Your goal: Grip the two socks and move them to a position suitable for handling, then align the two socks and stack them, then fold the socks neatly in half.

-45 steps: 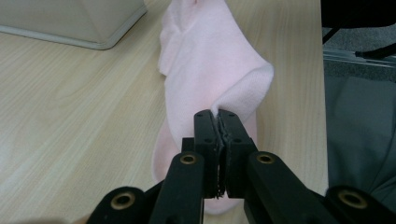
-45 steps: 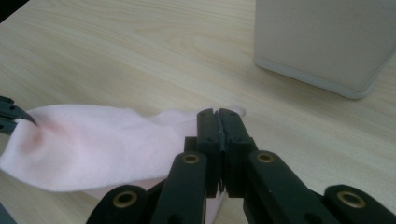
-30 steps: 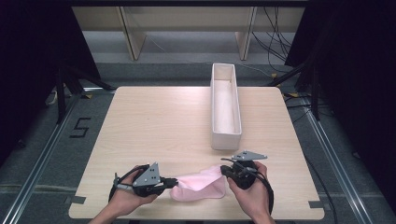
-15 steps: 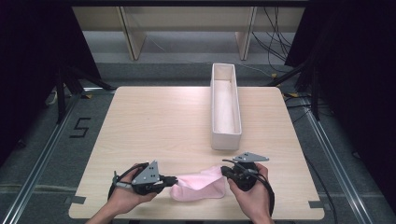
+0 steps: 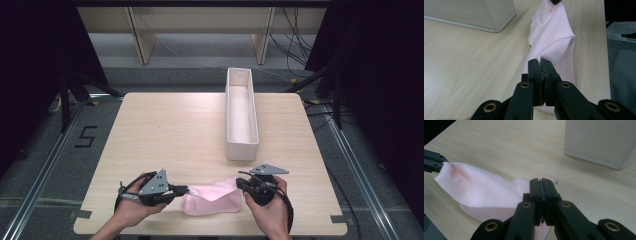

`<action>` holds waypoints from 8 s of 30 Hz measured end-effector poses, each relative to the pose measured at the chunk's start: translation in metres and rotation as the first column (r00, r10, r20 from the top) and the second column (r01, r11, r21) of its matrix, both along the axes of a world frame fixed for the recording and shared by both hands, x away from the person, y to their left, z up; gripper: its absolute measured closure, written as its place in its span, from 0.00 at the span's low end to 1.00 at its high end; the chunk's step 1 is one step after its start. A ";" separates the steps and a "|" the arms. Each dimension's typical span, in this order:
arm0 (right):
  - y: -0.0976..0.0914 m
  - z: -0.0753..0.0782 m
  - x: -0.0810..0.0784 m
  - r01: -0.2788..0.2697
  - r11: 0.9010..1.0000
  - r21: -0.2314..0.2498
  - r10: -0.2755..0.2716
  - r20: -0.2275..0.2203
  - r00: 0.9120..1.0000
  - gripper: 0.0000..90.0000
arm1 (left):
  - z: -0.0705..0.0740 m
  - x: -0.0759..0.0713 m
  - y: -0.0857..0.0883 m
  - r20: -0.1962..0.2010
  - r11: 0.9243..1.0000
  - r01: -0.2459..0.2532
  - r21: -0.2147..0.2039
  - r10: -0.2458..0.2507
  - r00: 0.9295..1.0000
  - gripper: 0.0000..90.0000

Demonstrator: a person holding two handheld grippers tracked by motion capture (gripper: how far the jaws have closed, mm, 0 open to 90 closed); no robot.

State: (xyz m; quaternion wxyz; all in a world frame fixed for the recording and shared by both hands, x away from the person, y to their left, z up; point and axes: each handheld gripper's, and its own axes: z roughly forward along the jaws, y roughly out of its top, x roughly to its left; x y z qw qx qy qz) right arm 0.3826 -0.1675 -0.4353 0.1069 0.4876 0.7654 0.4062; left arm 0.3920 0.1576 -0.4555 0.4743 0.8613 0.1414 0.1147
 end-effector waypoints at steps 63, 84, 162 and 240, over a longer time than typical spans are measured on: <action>0.005 -0.041 0.032 0.007 1.000 -0.030 -0.013 -0.218 0.976 0.75 | -0.038 0.000 -0.001 -0.048 0.993 0.036 0.117 -0.030 0.998 0.96; 0.006 -0.033 0.028 -0.026 0.999 -0.046 0.017 -0.188 0.982 0.96 | -0.032 0.000 -0.002 -0.048 0.993 0.039 0.109 -0.034 0.998 0.96; 0.010 -0.030 -0.008 -0.062 0.988 -0.140 0.050 -0.085 0.995 0.98 | -0.044 0.005 -0.017 -0.166 0.993 -0.111 0.046 0.117 0.979 0.94; 0.002 -0.048 0.008 0.000 0.995 -0.103 -0.017 -0.167 0.986 0.88 | -0.057 -0.019 -0.001 -0.392 0.910 -0.414 -0.021 0.374 0.841 0.69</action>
